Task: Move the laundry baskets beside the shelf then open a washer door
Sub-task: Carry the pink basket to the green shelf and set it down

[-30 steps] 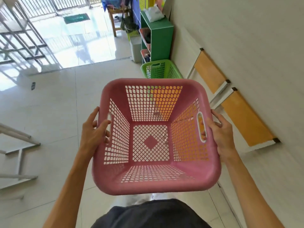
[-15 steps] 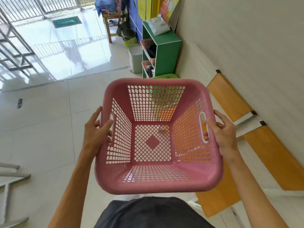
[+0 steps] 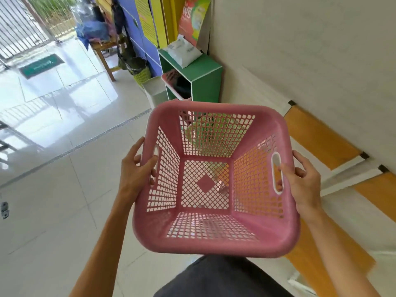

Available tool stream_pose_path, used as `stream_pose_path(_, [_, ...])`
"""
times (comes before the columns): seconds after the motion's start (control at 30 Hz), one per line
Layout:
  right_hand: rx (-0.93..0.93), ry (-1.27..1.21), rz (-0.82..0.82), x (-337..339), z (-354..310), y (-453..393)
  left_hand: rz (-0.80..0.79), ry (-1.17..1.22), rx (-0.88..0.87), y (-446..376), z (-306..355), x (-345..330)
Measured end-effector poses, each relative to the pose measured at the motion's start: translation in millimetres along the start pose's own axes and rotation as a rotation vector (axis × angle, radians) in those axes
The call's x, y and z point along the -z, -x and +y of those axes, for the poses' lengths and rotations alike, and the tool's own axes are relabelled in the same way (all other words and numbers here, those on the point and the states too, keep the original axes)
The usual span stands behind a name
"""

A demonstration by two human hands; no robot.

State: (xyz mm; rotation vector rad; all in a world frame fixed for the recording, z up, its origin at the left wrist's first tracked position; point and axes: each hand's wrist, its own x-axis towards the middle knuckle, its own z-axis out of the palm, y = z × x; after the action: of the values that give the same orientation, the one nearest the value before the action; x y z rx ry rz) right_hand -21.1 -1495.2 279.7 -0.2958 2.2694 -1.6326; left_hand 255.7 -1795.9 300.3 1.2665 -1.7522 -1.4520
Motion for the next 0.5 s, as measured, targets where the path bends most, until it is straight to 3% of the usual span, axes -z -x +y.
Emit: stream_pose_path(0.5, [-0.126, -0.084, 0.363, -130.2, -43.0, -114.9, -0.326, -0.132, -0.094, -297.3, 52.3, -46.7])
